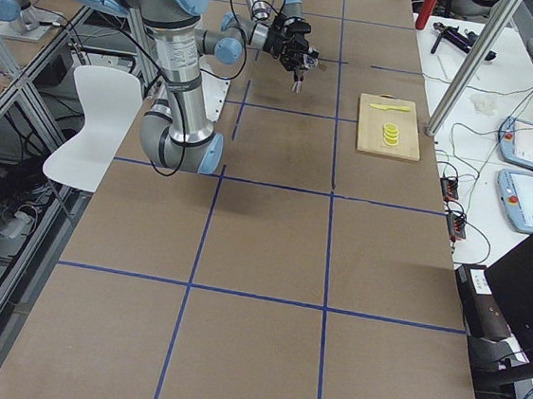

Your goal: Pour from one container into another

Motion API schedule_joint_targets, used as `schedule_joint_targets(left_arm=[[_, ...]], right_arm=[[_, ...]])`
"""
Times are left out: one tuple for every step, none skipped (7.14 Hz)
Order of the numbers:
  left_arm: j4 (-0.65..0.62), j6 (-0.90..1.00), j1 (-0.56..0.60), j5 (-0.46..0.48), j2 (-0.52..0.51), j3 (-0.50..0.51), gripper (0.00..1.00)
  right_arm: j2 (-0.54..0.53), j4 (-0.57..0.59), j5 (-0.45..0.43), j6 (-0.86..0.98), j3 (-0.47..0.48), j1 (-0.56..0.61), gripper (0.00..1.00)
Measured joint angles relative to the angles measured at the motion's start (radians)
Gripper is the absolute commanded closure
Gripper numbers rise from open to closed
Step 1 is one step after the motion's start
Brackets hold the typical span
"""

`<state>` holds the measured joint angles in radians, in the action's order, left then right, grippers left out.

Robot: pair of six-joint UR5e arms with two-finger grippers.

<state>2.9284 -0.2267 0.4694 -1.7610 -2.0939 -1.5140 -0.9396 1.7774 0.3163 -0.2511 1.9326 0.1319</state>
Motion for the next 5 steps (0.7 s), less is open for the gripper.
schedule_joint_targets(left_arm=[[0.000, 0.001, 0.000, 0.000, 0.000, 0.000, 1.00], [0.000, 0.001, 0.000, 0.000, 0.000, 0.000, 1.00], [0.000, 0.001, 0.000, 0.000, 0.000, 0.000, 1.00], [0.000, 0.001, 0.000, 0.000, 0.000, 0.000, 1.00], [0.000, 0.001, 0.000, 0.000, 0.000, 0.000, 1.00]], right_arm=[[-0.001, 0.000, -0.007, 0.007, 0.000, 0.000, 1.00], [-0.001, 0.000, -0.012, 0.015, 0.000, 0.000, 1.00], [-0.001, 0.000, -0.015, 0.023, 0.000, 0.000, 1.00], [-0.001, 0.001, -0.017, 0.031, 0.000, 0.000, 1.00], [-0.001, 0.000, -0.018, 0.035, 0.000, 0.000, 1.00]])
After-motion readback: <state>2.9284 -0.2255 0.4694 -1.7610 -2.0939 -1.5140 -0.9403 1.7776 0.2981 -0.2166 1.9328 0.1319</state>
